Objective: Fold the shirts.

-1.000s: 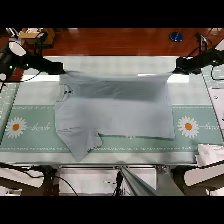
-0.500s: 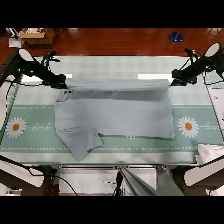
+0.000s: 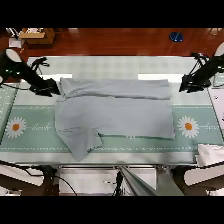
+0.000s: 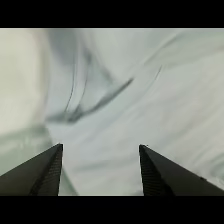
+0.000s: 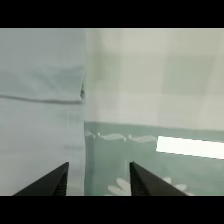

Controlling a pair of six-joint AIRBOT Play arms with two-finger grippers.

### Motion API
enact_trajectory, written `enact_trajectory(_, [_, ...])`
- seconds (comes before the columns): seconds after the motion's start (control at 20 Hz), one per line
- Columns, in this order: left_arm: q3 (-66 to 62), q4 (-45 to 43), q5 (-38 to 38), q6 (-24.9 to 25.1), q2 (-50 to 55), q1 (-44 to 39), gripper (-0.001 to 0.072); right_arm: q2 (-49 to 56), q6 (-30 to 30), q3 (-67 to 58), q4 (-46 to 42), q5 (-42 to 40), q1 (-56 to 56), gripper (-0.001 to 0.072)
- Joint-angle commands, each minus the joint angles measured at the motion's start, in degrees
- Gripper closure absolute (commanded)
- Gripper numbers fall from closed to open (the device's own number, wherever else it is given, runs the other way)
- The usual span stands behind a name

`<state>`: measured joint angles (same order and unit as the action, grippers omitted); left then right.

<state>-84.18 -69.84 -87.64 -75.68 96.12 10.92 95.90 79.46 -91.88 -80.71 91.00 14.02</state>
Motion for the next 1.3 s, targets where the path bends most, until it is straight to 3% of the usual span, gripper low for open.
enact_trajectory(0.0, [13.4,3.6,-2.4,0.8,-9.3,4.5,0.0170,-9.7,-2.2,11.5,4.1,-0.6,4.5,0.0258])
enact_trajectory(0.2, [38.5,5.4,2.7,6.3,-25.4,9.1,0.0169,-20.2,-9.5,31.0,16.6,-7.6,13.0,0.0222])
enact_trajectory(0.35, [49.7,5.4,2.6,8.5,-30.5,12.2,0.0168,-22.9,-12.2,37.4,23.1,-8.7,17.1,0.0219])
enact_trajectory(0.5, [54.1,6.1,6.0,9.0,-30.4,12.1,0.0168,-23.3,-12.3,38.2,24.6,-8.6,17.3,0.0219])
enact_trajectory(0.8, [55.3,16.5,18.6,8.4,-30.4,9.5,0.0186,-23.3,-12.3,38.2,27.3,-8.6,17.3,0.0220])
enact_trajectory(0.85, [55.3,16.6,20.8,7.0,-30.4,8.2,0.0214,-23.3,-12.2,38.2,27.3,-8.6,17.3,0.0219])
enact_trajectory(1.0, [55.3,16.5,22.5,6.4,-29.1,5.2,0.0388,-23.3,-11.8,38.2,27.7,-8.6,17.3,0.0219])
enact_trajectory(1.1, [55.3,16.3,21.3,7.0,-27.4,4.5,0.0645,-23.3,-11.3,38.2,27.8,-8.4,17.3,0.0219])
enact_trajectory(1.15, [55.3,16.3,20.1,8.3,-26.8,4.5,0.0681,-23.4,-11.2,38.2,27.7,-8.1,17.3,0.0220])
enact_trajectory(1.25, [55.3,14.9,18.6,9.0,-26.6,5.0,0.0681,-24.6,-11.6,38.2,24.5,-8.3,17.3,0.0219])
